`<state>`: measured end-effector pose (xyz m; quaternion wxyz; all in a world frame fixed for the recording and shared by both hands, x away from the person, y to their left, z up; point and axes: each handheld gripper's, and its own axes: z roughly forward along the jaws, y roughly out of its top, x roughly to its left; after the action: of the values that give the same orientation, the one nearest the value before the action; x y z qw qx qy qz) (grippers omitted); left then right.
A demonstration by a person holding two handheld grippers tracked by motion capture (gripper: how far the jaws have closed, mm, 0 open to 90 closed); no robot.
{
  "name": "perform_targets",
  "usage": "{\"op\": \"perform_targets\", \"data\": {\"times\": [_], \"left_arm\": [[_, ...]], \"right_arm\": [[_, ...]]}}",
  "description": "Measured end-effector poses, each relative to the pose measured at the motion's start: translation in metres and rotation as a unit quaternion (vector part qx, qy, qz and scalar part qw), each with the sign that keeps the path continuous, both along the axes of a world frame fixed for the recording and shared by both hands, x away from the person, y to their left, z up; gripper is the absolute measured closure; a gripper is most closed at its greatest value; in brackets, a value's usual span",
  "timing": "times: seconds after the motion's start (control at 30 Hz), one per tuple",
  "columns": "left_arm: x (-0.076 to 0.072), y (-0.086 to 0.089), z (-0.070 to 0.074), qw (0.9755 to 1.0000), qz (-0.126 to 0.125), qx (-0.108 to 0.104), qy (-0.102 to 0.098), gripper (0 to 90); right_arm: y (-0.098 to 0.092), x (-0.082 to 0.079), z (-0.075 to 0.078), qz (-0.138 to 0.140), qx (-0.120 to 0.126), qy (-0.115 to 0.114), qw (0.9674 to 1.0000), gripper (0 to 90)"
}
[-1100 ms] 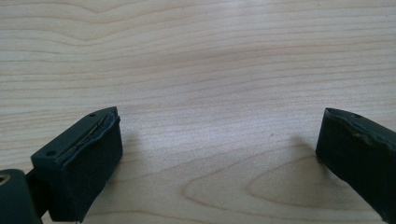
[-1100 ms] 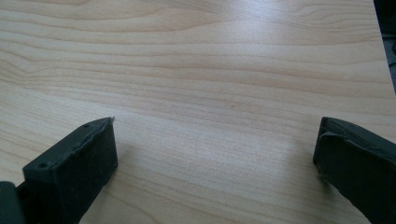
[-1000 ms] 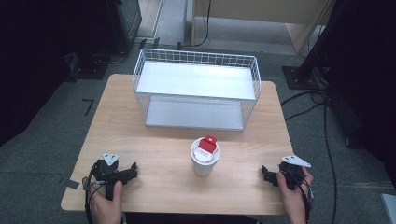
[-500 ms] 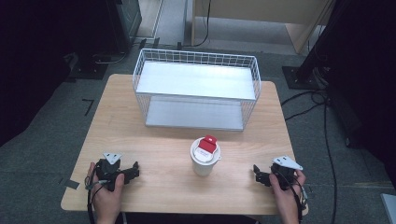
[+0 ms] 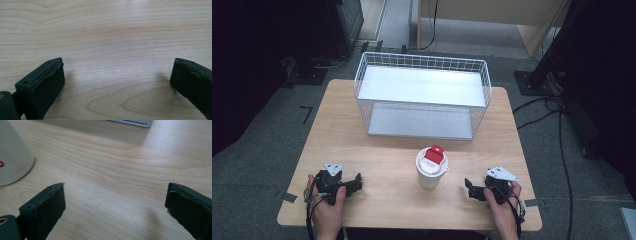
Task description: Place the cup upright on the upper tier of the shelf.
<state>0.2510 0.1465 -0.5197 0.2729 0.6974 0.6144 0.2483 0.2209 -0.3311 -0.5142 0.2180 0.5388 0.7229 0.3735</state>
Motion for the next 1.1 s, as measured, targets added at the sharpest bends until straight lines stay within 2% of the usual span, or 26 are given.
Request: {"op": "perform_targets", "data": {"times": [0.43,0.8,1.0,1.03,1.1], "left_arm": [[0.0,-0.001,0.0,1.0,-0.004,0.0,0.0,0.0],[0.0,-0.001,0.0,1.0,-0.007,-0.001,0.0,0.0],[0.0,-0.001,0.0,1.0,-0.009,0.0,0.001,0.0],[0.001,-0.002,0.0,1.0,-0.009,0.0,0.0,0.0],[0.001,-0.002,0.0,1.0,-0.009,0.0,0.0,0.0]], "right_arm": [[0.029,-0.001,0.001,0.035,0.021,-0.003,0.9992,4.8],[0.044,0.0,0.004,0.058,0.036,-0.01,0.9976,6.3],[0.048,-0.001,0.007,0.071,0.054,-0.012,0.996,6.8],[0.049,-0.001,0.008,0.073,0.066,-0.013,0.9951,6.9],[0.051,-0.001,0.009,0.077,0.073,-0.014,0.9943,6.9]]}}
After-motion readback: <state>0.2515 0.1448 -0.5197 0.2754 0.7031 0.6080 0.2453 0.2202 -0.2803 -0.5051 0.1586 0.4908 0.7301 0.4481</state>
